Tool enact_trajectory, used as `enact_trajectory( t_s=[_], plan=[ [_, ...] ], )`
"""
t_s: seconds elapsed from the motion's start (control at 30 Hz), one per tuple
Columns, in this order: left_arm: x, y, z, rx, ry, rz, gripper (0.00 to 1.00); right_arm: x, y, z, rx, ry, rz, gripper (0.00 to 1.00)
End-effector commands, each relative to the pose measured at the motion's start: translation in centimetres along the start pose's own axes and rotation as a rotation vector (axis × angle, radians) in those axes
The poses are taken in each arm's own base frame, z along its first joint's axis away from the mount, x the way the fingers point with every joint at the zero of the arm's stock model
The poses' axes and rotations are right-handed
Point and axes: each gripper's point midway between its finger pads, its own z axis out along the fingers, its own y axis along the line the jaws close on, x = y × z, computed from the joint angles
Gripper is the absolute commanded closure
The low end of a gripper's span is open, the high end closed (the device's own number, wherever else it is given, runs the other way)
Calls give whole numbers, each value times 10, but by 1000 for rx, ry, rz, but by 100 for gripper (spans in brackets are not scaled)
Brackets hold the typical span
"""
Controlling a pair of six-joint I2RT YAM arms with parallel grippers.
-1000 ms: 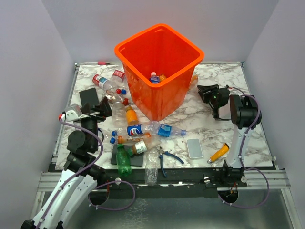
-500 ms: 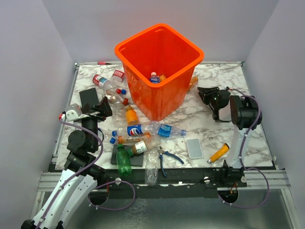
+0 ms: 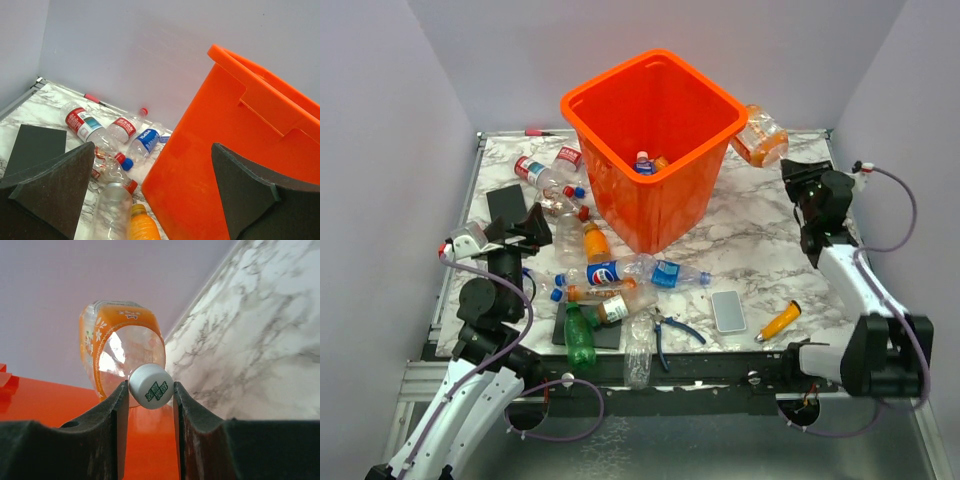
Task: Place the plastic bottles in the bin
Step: Pick up the plastic bottle from the corner of the board.
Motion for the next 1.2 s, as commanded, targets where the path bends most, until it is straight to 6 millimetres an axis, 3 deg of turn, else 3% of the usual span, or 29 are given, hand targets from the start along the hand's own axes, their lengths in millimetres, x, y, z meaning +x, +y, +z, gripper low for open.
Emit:
enact_trajectory(
  t_s=[0.0,0.1,0.23,0.37,0.43,0.5,0.6,0.67,0.8,0.97,1.07,1.17],
  plan=[
    [-7,4,0,-17,-32,7,1,-28,-40,-68,282,-48,-174,100],
    [-9,-9,3,41,-35,-13,1,-46,-27,-119,290,-61,-239,100],
    [-19,-55,10,207,6,-68,1,-67,4,-182,230,-54,-342,100],
    [-43,-130,19,458,105,-66,1,-66,34,-221,157,72,-447,100],
    [-56,-177,17,633,177,-57,1,-54,46,-236,112,176,-468,100],
    [-53,-221,13,814,297,-35,1,-41,63,-250,29,278,-485,100],
    [-58,-274,-19,1097,396,-8,1,-24,82,-270,-71,409,-501,100],
    [-61,-297,-45,1244,396,11,1,-19,89,-284,-112,445,-497,100],
    [-49,-324,-81,1406,392,51,1,-14,105,-311,-223,462,-482,100],
    [-9,-348,-114,1527,496,74,1,20,134,-363,-589,611,-505,100],
    [14,-352,-137,1592,603,50,1,36,129,-382,-703,686,-521,100],
    [27,-343,-154,1619,693,20,1,53,116,-391,-754,774,-526,100]
  ],
)
